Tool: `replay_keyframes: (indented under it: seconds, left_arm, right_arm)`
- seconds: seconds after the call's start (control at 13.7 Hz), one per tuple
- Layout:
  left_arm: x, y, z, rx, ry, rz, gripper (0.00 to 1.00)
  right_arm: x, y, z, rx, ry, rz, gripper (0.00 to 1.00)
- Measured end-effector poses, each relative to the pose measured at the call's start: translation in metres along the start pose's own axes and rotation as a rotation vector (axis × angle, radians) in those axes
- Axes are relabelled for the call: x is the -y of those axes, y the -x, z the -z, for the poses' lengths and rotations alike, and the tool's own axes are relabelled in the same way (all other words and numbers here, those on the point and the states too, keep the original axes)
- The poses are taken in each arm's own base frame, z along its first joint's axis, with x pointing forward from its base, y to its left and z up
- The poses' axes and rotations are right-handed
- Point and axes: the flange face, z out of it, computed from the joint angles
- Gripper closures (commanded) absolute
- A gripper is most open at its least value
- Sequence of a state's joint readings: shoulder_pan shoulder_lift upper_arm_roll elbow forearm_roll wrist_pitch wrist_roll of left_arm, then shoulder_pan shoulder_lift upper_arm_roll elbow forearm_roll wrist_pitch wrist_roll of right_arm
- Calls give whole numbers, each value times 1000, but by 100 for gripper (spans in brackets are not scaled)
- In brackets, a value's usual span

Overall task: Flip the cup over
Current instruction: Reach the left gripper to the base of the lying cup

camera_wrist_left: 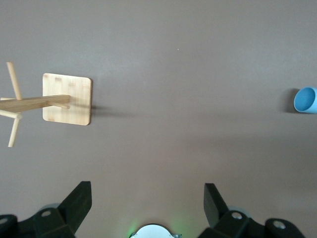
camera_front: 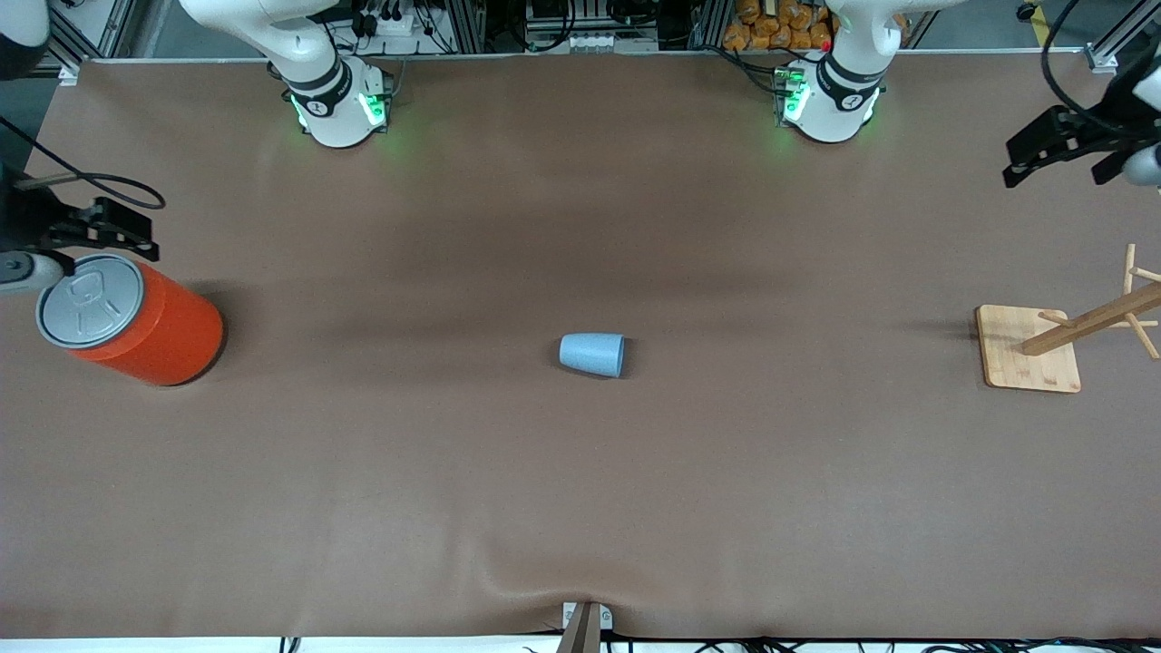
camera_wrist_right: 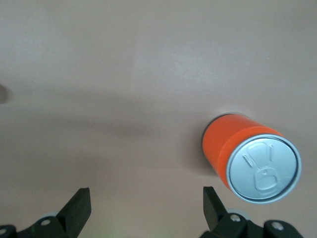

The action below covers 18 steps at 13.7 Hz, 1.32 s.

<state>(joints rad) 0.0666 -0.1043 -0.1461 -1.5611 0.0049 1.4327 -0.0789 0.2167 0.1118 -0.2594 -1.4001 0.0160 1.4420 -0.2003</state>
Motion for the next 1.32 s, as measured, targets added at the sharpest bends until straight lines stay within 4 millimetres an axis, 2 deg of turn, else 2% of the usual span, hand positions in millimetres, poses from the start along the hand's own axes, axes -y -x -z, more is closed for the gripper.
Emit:
replay_keyframes:
  seconds: [0.22, 0.37, 0.51, 0.58, 0.73, 0.88, 1.1, 1.32]
  left_arm:
    - [-5, 0, -1, 3, -1, -10, 0]
    - [-8, -1, -4, 8, 1, -15, 0]
    - [-23, -9, -20, 44, 58, -37, 0]
    - [-32, -21, -37, 72, 121, -47, 0]
    - [-48, -57, -85, 116, 270, -40, 0]
    - [-68, -91, -141, 166, 406, -18, 0]
    - [-126, -121, -221, 245, 570, -3, 0]
    - [-190, -130, -285, 273, 680, -25, 0]
  right_arm:
    - [-29, 7, 3, -4, -4, -50, 0]
    - [-29, 6, 2, -2, -4, -50, 0]
    - [-29, 5, 1, 0, -5, -52, 0]
    - [-34, 6, 1, 0, -7, -60, 0]
    - [-40, 7, 0, -2, -18, -64, 0]
    - [-31, 5, 1, -4, -24, -49, 0]
    - [-19, 2, 2, -8, -24, -127, 0]
    - [-19, 2, 3, -9, -25, -151, 0]
